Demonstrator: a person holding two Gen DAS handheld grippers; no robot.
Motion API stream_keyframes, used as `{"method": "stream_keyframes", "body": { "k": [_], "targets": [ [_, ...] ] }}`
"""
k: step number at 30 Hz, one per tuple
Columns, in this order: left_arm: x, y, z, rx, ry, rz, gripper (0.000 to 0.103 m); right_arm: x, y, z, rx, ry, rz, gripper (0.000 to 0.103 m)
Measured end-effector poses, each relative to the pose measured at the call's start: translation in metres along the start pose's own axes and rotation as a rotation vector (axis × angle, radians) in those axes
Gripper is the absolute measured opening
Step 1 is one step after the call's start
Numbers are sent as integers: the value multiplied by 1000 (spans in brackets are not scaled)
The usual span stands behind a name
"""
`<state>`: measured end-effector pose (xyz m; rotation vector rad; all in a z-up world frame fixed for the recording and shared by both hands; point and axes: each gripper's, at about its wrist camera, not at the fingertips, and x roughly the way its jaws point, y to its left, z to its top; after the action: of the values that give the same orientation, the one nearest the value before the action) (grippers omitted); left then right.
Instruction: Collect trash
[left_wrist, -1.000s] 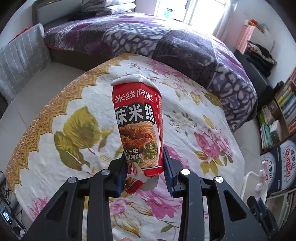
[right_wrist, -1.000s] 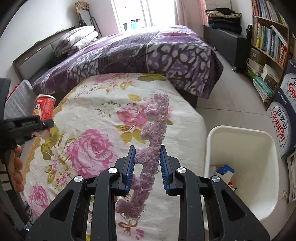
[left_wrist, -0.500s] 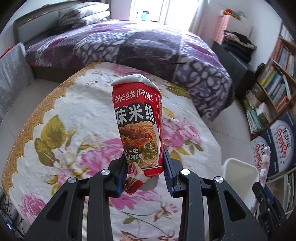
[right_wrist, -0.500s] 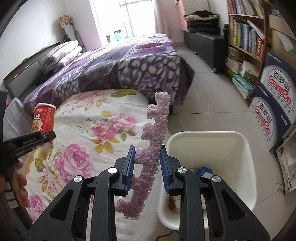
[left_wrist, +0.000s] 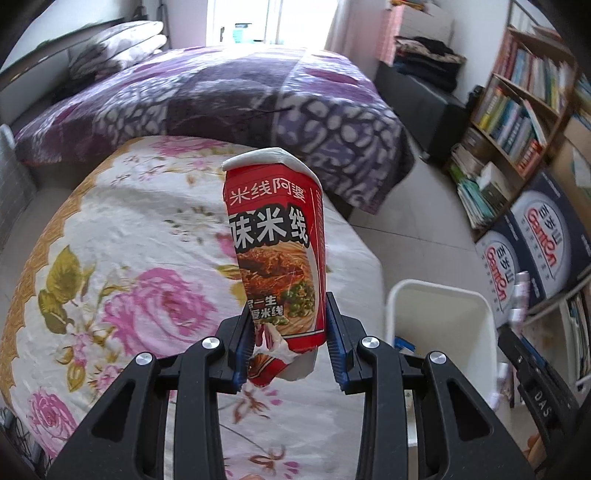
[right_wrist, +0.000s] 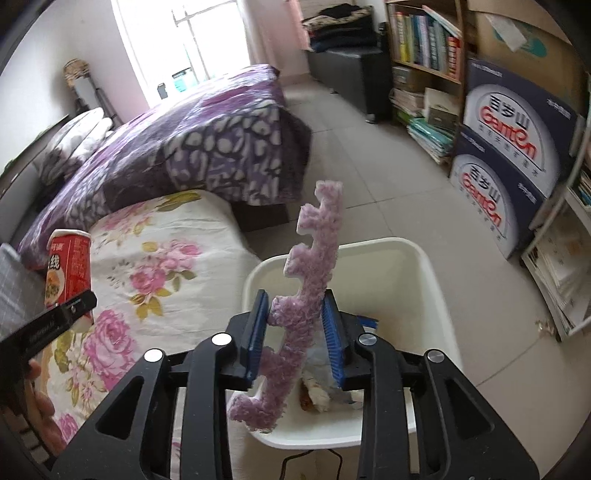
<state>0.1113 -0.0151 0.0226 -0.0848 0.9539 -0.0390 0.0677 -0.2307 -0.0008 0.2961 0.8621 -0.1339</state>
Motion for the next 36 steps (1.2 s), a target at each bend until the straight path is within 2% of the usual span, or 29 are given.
{"method": "stream_keyframes", "body": {
  "k": [3, 13, 18, 23, 25, 27, 30, 33, 34, 36],
  "targets": [
    [1, -18, -4, 30, 3, -19, 35, -6, -13, 0, 24, -21, -26, 51],
    [4, -74, -17, 120, 21, -91, 35, -15, -62, 2, 134, -33, -101, 68],
    [5, -103, -26, 173, 32, -151, 35, -23, -89, 2, 206, -45, -138, 83],
    [8, -128, -33, 193, 73, -276, 38, -33, -113, -1, 250, -76, -202, 89],
    [7, -134, -34, 195, 77, -317, 55, -35, -118, -2, 259, -81, -216, 89],
    [2, -139, -34, 198, 70, -353, 62, -39, -123, -3, 268, -92, -234, 90],
    [-6, -142, -37, 218, 39, -344, 67, -46, -121, -3, 235, -123, -263, 91],
    [-14, -137, -37, 223, 6, -303, 70, -55, -107, -5, 162, -185, -312, 95],
    [-16, -134, -37, 224, -7, -284, 74, -58, -103, -5, 145, -205, -326, 96],
    [-28, -123, -37, 221, -78, -187, 78, -65, -91, -7, 104, -253, -354, 96]
  ]
}}
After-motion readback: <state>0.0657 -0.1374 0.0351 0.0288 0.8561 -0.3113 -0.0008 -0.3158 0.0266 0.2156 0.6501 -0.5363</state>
